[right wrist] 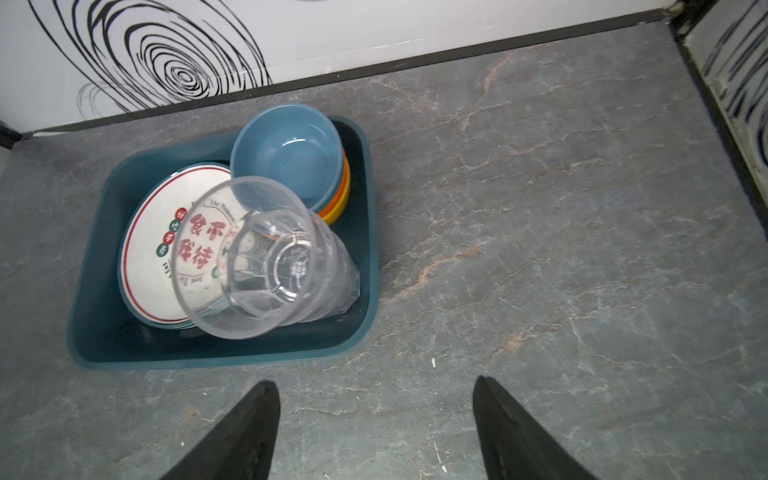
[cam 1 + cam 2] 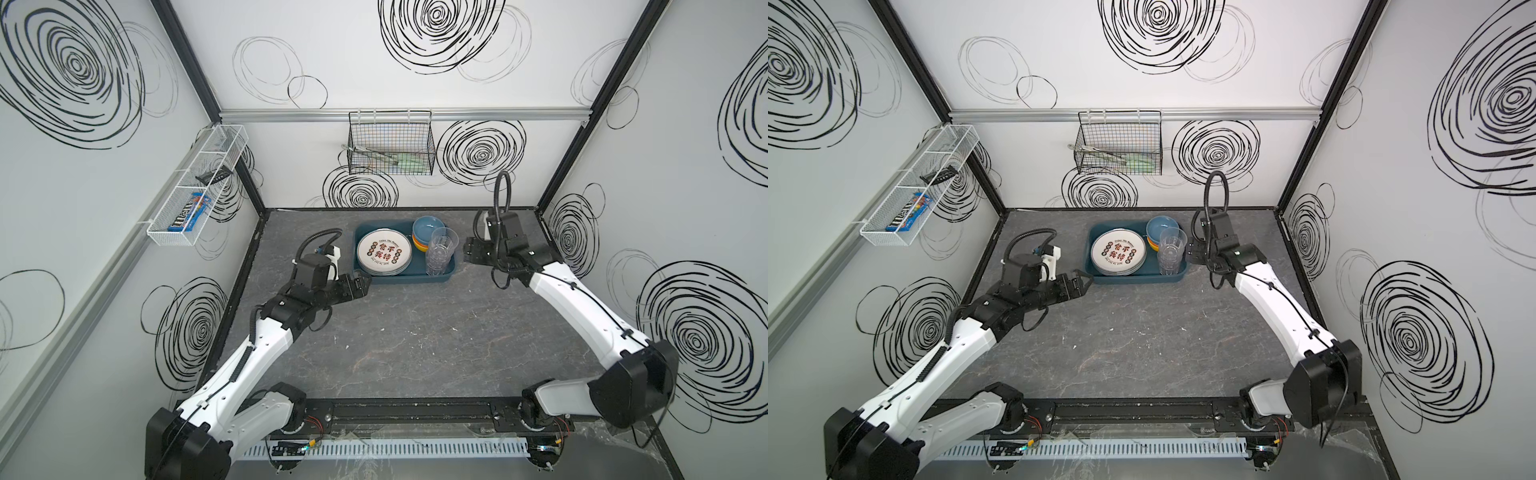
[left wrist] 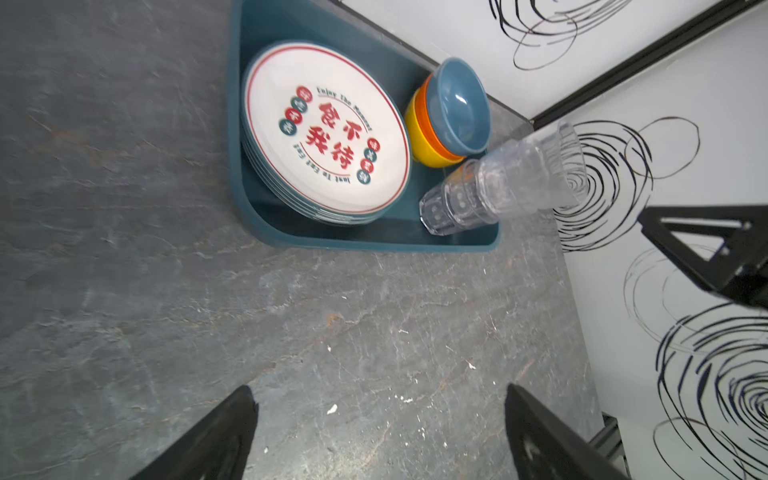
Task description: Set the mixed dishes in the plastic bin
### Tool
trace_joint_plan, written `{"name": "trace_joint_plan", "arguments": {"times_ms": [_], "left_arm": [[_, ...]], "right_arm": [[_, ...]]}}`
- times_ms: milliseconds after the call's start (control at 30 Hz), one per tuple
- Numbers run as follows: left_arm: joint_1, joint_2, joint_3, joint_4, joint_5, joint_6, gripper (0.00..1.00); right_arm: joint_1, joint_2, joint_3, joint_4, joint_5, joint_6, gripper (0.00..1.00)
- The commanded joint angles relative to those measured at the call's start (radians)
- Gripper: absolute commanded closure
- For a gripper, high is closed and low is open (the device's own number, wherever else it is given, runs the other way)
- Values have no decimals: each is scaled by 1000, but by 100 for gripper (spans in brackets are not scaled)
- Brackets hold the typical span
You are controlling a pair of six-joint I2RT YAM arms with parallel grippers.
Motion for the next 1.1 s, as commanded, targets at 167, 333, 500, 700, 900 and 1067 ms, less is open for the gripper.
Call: {"name": "trace_joint_plan", "arguments": {"times_ms": [167,333,500,700,900,1067], "left_arm": [[93,-67,8,50,-246,108,4],[135,-140,-112,247,-399,190,4],[176,-166,-274,528,-499,297,4],[223,-60,-463,899,-566,418,4],[259,156,-582,1289,-608,434,4],[240,270,-623,1525,-597,521,4]], "right_arm": [[-74,-117,-182,276,150,34,10],[-122,-160,-325,426,294,59,3],[-153,-138,-424,543,442,32,3],[-228,-56,-523,651,510,74,3],[-257,-1,-646,887,564,40,3],[-257,25,-731,1085,485,-49,3]]}}
